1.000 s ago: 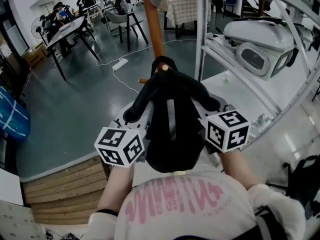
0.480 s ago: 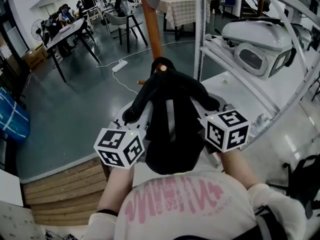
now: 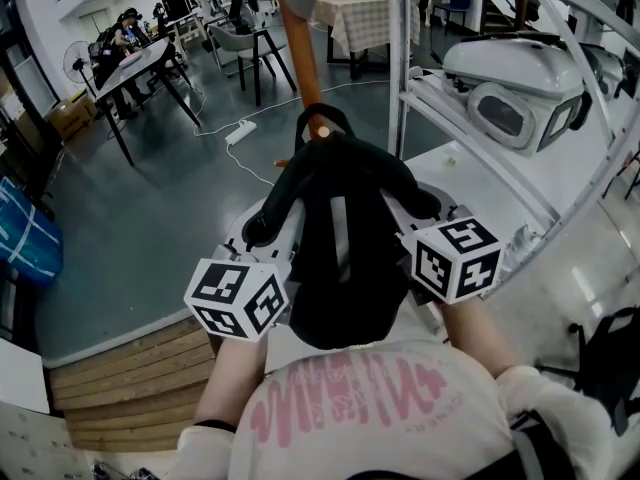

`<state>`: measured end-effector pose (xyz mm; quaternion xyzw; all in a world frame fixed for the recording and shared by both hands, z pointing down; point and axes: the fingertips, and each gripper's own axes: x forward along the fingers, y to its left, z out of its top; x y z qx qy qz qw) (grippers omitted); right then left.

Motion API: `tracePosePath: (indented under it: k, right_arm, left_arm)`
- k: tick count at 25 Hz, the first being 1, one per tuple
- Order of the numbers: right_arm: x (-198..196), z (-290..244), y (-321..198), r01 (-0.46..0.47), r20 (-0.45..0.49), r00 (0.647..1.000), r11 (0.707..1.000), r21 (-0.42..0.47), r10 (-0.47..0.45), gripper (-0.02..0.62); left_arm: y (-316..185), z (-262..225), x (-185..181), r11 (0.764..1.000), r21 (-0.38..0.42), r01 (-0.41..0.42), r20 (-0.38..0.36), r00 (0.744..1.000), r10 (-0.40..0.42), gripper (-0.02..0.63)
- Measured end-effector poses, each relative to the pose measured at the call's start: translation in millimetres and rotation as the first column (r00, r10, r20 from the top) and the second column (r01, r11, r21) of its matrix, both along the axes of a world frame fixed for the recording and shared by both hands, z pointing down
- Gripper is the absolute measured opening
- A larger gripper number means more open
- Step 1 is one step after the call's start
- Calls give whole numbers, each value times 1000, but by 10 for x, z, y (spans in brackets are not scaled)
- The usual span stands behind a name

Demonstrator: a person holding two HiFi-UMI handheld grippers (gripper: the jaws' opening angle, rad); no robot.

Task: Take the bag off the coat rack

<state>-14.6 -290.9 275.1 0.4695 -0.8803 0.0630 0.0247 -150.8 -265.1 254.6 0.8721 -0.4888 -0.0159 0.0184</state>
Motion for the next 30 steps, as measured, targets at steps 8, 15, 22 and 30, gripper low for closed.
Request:
tracePosePath:
  k: [8,15,22,30]
  right_arm:
    - [1,-236,52,7,4,1000,998,70,-7,71]
    - [-1,-245,104,10,-3,1000,998,64,-10,71]
    - [45,-292,238,17,8,1000,996,84,-18,71]
    - [74,-440,489,18,15,1000,993,114,-20,71]
  left_arm:
    - [48,-211,-8,999,39,-6,-28,1000,7,75]
    - [94,-214,-4,1000,31,5,-25,1000,-4,75]
    - [244,-264,47,998,54,13,-25,1000,-11,75]
    - [499,-404,76,997,80,15,-24,1000,-13,75]
